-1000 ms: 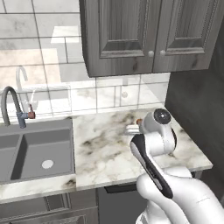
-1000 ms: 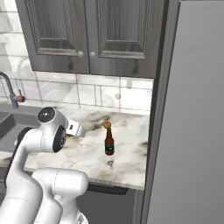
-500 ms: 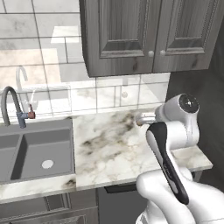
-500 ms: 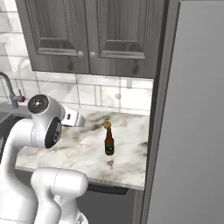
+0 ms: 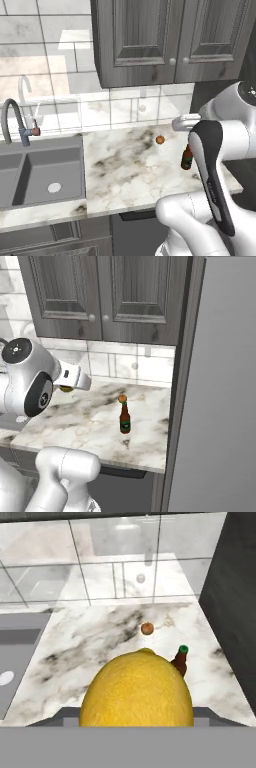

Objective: Place the beer on the top shelf of the fridge to keep it out of children's reach, and place the lemon and apple on lower shelves for easy access.

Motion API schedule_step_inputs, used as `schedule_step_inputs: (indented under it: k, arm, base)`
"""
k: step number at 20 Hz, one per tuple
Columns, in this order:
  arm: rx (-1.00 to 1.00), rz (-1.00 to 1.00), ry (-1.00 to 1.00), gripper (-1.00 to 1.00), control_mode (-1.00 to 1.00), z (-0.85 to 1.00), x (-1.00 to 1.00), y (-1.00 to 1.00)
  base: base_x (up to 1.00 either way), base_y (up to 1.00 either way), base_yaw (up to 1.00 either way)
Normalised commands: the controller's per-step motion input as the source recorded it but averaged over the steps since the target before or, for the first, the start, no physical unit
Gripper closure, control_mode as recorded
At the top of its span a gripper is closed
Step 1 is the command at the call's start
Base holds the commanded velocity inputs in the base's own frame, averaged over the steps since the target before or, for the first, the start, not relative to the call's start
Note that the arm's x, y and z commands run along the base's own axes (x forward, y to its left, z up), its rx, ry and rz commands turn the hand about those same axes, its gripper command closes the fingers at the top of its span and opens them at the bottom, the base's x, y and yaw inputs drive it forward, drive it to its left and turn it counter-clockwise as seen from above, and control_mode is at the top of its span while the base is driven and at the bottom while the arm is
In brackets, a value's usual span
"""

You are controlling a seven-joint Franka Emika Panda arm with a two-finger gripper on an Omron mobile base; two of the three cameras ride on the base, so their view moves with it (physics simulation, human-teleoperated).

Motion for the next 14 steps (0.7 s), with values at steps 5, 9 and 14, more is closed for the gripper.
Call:
schedule_step_inputs:
  k: [5, 9, 14]
  arm:
    - [-0.05, 0.0, 0.05, 1.0, -1.0, 0.26, -0.83, -0.1]
    - [-0.07, 0.0, 0.13, 1.0, -1.0, 0.0, -0.77, -0.03]
    - [-0.04, 0.0, 0.07, 1.0, 1.0, 0.0, -0.34, 0.0]
  base:
    - [0.0, 0.0, 0.0]
    - [0.0, 0.0, 0.0]
    - [-0.56, 0.0, 0.02]
